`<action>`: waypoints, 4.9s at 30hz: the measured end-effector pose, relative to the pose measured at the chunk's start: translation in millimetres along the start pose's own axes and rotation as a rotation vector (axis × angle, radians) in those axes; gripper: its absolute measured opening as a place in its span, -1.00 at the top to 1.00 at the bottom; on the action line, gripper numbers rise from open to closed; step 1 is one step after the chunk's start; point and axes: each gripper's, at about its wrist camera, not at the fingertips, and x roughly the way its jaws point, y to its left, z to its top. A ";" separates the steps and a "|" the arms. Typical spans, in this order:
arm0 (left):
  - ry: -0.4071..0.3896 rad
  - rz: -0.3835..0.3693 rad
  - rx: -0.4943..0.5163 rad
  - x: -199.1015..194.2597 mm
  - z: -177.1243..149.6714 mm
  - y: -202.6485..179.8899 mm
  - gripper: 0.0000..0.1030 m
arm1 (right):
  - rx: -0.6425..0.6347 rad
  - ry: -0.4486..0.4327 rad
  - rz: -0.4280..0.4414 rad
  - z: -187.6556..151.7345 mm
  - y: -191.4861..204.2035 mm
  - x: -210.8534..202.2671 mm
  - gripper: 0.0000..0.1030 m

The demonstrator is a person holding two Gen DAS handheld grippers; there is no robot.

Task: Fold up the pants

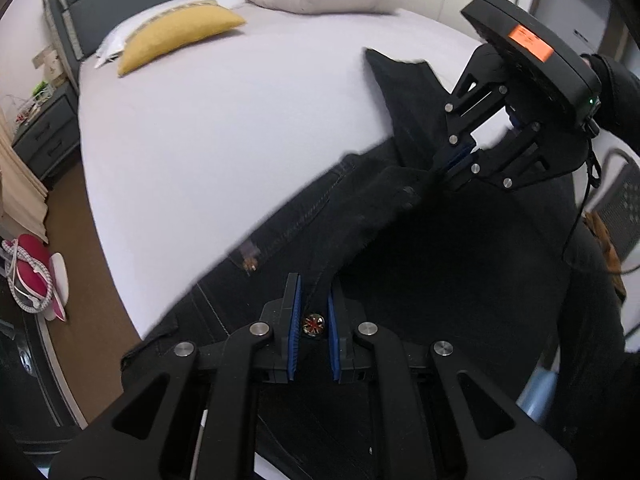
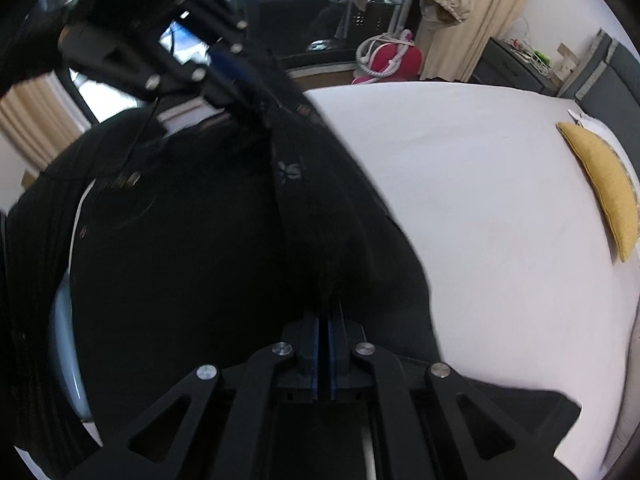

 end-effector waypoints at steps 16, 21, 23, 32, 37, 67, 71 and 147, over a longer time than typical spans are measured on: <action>0.137 -0.027 0.166 -7.1 -89.8 -129.0 0.80 | -0.208 0.111 -0.233 -54.6 152.1 -2.4 0.93; 0.152 -0.023 0.204 -8.0 -104.4 -152.7 0.79 | -0.162 0.115 -0.259 -62.6 165.4 1.8 0.93; 0.147 -0.015 0.204 -10.9 -105.5 -157.8 0.80 | -0.136 0.109 -0.274 -62.4 168.6 0.6 0.93; 0.141 0.020 0.243 -26.3 -124.0 -170.4 0.79 | -0.142 0.133 -0.351 -66.2 211.4 -3.1 0.92; 0.125 0.029 0.236 -22.1 -125.3 -165.4 0.79 | -0.118 0.141 -0.370 -69.2 220.0 -0.1 0.91; -0.035 -0.081 -0.086 -46.7 -68.9 -137.2 0.55 | 0.001 0.143 -0.398 -70.8 239.1 15.9 0.85; 0.062 -0.057 -0.154 15.0 -74.4 -133.8 0.55 | 0.078 0.113 -0.387 -73.7 232.6 11.7 0.84; 0.155 0.044 -0.351 63.1 0.4 -132.4 0.55 | 2.259 -1.011 -0.404 -501.6 77.6 -121.6 -0.69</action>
